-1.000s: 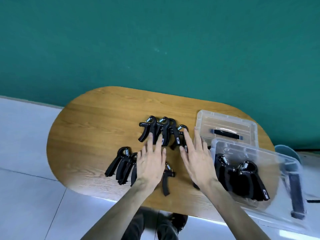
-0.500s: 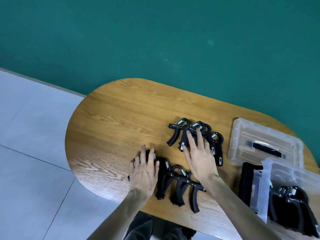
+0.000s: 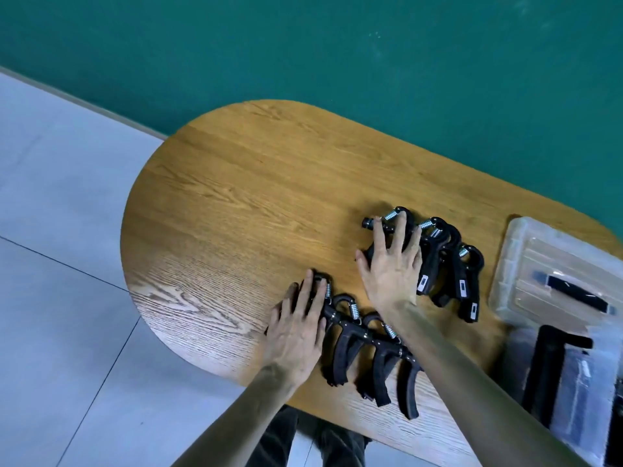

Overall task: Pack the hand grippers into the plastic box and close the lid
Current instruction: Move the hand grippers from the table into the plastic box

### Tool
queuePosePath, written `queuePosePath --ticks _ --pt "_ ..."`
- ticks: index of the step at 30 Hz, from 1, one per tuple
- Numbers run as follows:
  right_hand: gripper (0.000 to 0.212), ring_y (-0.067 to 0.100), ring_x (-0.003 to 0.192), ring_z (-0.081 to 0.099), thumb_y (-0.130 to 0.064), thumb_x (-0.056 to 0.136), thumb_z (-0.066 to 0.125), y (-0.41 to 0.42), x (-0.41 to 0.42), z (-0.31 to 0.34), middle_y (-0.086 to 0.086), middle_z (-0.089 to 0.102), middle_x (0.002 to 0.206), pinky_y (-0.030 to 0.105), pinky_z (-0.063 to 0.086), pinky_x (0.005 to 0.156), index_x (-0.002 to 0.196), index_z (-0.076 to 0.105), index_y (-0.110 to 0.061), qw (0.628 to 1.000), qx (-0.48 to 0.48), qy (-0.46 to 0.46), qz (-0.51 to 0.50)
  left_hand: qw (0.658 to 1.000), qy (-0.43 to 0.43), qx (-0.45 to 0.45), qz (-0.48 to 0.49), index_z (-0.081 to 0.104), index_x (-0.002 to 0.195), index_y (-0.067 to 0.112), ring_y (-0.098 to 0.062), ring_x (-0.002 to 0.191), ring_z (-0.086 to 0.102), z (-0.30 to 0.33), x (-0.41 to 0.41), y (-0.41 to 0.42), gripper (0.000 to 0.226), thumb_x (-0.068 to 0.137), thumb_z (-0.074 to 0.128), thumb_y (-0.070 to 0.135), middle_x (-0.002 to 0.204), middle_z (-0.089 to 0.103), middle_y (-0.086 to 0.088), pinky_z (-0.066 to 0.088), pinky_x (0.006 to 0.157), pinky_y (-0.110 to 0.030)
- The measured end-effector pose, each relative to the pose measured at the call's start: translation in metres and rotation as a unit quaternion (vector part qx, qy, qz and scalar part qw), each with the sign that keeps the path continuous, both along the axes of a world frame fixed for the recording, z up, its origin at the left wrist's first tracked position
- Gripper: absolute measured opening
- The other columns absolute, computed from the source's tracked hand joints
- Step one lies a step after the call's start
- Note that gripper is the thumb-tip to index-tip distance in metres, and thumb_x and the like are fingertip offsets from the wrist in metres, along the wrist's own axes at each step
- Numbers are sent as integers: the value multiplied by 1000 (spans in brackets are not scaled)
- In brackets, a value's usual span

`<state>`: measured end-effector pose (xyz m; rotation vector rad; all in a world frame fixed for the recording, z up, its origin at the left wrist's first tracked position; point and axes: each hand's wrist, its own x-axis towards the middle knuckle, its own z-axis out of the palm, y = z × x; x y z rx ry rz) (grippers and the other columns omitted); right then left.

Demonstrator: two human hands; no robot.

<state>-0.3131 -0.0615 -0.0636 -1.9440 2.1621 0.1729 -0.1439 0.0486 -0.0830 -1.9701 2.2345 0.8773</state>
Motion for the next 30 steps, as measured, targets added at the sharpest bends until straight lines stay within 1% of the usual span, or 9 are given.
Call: queuePosePath --ticks 4,8,11,14,17,20,23,27,30 --pt "79 47 150 -4 -56 98 39 -12 2 -14 13 -18 165 61 21 118 159 0 -26 1000 5 1 -26 1000 15 -11 -7 -26 152 32 -30 146 20 -3 -2 -5 77 105 34 33 159 -36 3 28 117 -48" --pt "92 48 149 -4 -50 93 55 -17 6 -21 16 -21 163 60 16 120 159 -4 -25 998 27 16 -46 1000 15 -2 -17 -27 151 33 -27 133 35 -2 1 -7 79 104 36 31 158 -38 1 33 112 -45" --pt "101 48 149 -8 -33 87 66 -18 12 -23 15 -23 163 58 15 121 159 -5 -25 999 35 5 -41 1000 18 -8 -21 -25 153 30 -25 126 40 -4 4 -6 75 105 32 34 159 -35 -5 36 108 -42" --pt "106 45 150 -4 -16 80 68 -16 13 -27 13 -21 164 57 28 117 158 -4 -25 999 27 -5 -28 1000 9 -13 -16 -23 154 27 -26 126 42 -6 6 -6 72 105 28 38 161 -31 -12 37 106 -43" --pt "98 42 151 0 -15 86 62 -15 10 -28 14 -21 164 55 35 112 159 -3 -25 1000 28 -3 -6 1000 -4 -18 -23 -27 152 27 -28 124 42 -7 5 -6 77 105 33 36 160 -30 -15 38 105 -46" --pt "84 46 150 8 -13 93 55 -16 10 -24 16 -15 165 56 37 108 159 4 -22 1000 22 12 17 999 -26 -21 -25 -34 148 25 -28 118 44 -11 3 -6 103 98 56 24 159 -33 -17 40 102 -46" --pt "80 49 147 15 -9 94 54 -16 10 -20 18 -9 165 58 39 104 159 9 -20 999 18 16 27 999 -42 -22 -20 -30 151 22 -28 113 47 -13 0 -7 118 88 70 16 160 -29 -19 44 96 -46" --pt "76 48 147 15 -14 94 51 -10 4 -13 18 -7 166 56 40 101 159 10 -19 999 15 15 37 998 -52 -7 -17 -30 151 20 -29 118 44 -8 -3 -9 112 92 65 14 159 -29 -20 41 99 -46" --pt "73 45 147 14 -22 95 44 0 -1 -3 16 -5 166 54 37 102 159 9 -20 999 10 7 44 998 -56 -2 -5 -24 153 19 -27 117 42 2 -4 -12 95 99 54 19 160 -26 -21 40 99 -43"
